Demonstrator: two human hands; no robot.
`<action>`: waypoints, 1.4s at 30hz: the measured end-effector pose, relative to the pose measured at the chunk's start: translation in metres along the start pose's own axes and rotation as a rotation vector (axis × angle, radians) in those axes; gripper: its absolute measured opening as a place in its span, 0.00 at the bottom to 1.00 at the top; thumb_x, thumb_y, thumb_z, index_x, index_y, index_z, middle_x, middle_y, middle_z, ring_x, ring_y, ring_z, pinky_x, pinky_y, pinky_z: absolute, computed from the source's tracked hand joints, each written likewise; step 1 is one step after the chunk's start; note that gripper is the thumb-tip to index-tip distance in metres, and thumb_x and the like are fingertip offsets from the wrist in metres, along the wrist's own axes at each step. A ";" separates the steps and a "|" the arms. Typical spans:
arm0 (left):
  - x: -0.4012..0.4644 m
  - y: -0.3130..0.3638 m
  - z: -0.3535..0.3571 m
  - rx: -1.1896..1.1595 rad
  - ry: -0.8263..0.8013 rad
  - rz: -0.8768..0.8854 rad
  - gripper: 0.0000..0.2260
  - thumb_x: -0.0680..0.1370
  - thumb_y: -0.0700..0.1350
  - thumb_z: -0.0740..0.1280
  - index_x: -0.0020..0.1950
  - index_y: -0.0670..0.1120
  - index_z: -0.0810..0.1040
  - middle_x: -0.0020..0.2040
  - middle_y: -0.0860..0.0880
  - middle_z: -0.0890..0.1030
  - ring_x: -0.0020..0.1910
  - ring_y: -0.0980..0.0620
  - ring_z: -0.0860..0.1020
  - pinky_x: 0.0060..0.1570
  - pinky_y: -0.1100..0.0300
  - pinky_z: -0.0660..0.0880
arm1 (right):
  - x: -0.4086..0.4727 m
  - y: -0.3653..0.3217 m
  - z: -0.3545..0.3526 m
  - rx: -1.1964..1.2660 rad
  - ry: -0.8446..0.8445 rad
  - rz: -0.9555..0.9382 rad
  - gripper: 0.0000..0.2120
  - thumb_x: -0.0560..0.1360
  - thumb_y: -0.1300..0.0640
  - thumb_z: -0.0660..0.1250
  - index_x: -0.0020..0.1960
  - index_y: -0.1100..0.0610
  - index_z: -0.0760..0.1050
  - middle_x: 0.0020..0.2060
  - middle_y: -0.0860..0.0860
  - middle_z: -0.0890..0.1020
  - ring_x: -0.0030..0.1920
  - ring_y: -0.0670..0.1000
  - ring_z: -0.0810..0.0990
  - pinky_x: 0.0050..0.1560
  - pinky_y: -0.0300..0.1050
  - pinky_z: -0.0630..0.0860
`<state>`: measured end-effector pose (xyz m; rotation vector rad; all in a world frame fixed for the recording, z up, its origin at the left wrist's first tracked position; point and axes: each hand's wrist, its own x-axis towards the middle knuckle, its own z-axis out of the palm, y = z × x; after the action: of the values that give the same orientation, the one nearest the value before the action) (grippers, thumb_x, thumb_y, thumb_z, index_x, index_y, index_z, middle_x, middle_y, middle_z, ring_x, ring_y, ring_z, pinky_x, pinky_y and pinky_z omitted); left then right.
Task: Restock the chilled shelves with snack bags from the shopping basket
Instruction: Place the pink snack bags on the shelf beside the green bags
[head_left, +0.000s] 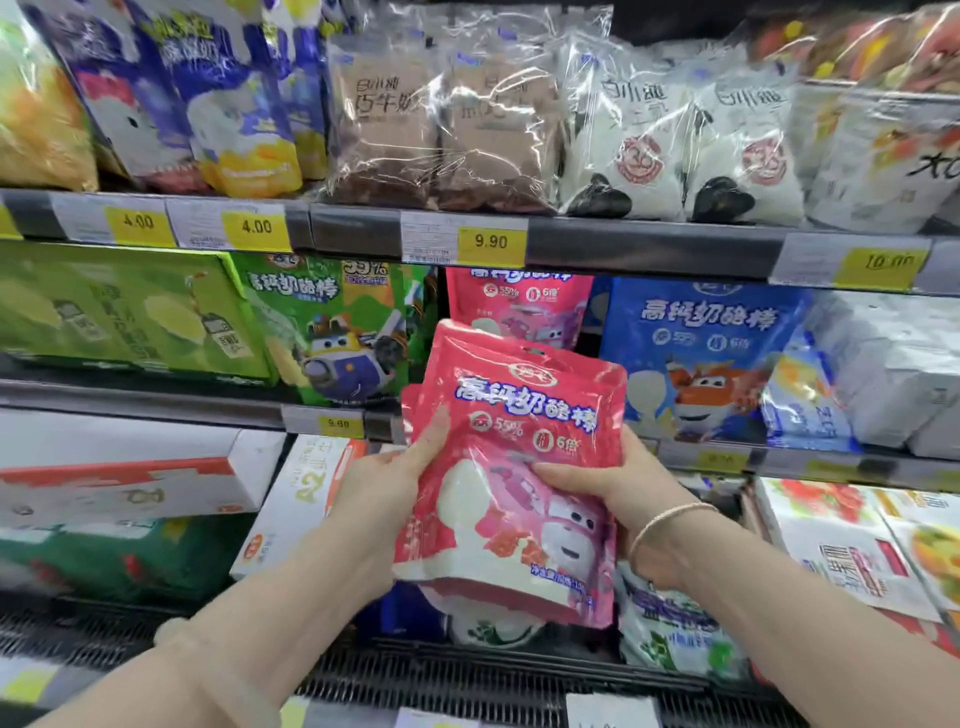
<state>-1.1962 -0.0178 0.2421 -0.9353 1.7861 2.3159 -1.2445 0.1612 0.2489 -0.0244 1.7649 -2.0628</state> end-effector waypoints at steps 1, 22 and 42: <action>0.002 0.002 0.000 0.021 0.012 -0.004 0.35 0.53 0.73 0.67 0.41 0.43 0.80 0.39 0.43 0.83 0.42 0.41 0.82 0.50 0.45 0.78 | 0.001 -0.001 -0.002 0.005 0.008 0.010 0.20 0.63 0.71 0.74 0.49 0.56 0.74 0.42 0.55 0.85 0.39 0.54 0.85 0.39 0.48 0.83; 0.007 0.003 -0.038 0.219 -0.063 0.155 0.18 0.70 0.24 0.64 0.46 0.47 0.77 0.38 0.42 0.85 0.35 0.45 0.83 0.39 0.49 0.81 | 0.047 -0.020 0.003 0.024 0.164 0.164 0.18 0.65 0.68 0.74 0.53 0.66 0.75 0.31 0.57 0.83 0.22 0.51 0.81 0.23 0.42 0.78; 0.025 0.032 -0.111 0.495 -0.155 0.116 0.24 0.71 0.24 0.65 0.58 0.49 0.73 0.47 0.38 0.85 0.46 0.36 0.83 0.46 0.44 0.80 | 0.124 -0.039 0.015 -0.086 0.337 -0.336 0.14 0.65 0.68 0.74 0.41 0.53 0.75 0.37 0.48 0.81 0.36 0.48 0.80 0.42 0.46 0.80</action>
<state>-1.1833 -0.1348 0.2414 -0.5705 2.2336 1.7933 -1.3649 0.1112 0.2571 0.0017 2.1773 -2.3322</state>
